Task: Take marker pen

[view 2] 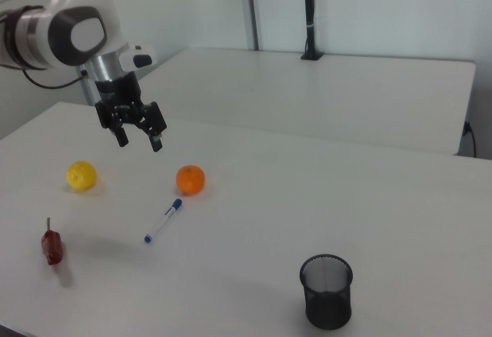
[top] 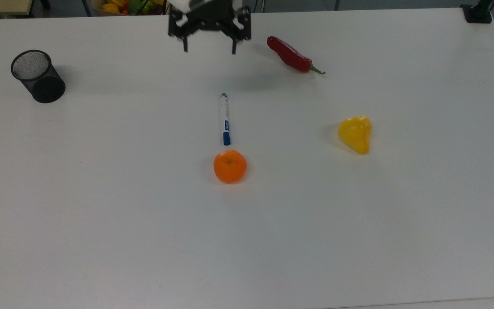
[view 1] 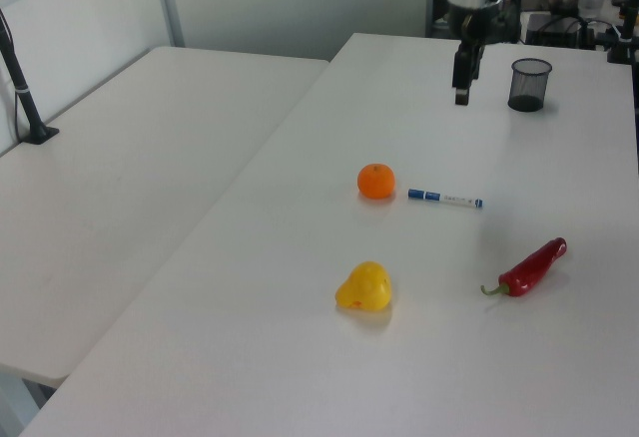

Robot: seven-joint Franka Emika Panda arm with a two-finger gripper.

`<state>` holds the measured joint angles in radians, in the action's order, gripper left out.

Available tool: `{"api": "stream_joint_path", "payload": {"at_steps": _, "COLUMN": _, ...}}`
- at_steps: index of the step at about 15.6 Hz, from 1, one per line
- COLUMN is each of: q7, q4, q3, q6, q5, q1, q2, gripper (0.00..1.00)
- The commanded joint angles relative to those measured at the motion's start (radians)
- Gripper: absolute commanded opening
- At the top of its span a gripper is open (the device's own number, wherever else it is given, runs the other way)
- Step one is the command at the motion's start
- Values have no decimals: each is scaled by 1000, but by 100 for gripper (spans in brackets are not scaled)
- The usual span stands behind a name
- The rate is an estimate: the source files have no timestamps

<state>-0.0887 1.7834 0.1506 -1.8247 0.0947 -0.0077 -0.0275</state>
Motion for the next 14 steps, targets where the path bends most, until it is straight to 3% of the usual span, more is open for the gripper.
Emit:
{"api": "stream_joint_path", "payload": {"at_steps": 1, "q7": -22, "q4": 27, "q3": -121, "q6": 94, "q5": -27, "q1": 53, "q2": 121, "gripper": 100}}
{"api": "stream_joint_path", "payload": {"at_steps": 3, "q7": -20, "q4": 7, "q3": -198, "q6": 126, "q5": -67, "q1": 93, "q2": 147, "gripper": 100}}
{"api": "stream_joint_path", "payload": {"at_steps": 5, "q7": -11, "q4": -7, "q3": -232, "q6": 125, "q5": -78, "q1": 100, "q2": 149, "gripper": 100}}
{"api": "stream_joint_path", "payload": {"at_steps": 9, "q7": 53, "q4": -7, "q3": -237, "q6": 55, "q5": -95, "q1": 94, "q2": 133, "gripper": 100}}
{"api": "stream_joint_path", "payload": {"at_steps": 14, "q7": 274, "q4": -9, "q3": -238, "q6": -42, "q5": -158, "q1": 66, "q2": 81, "gripper": 100}}
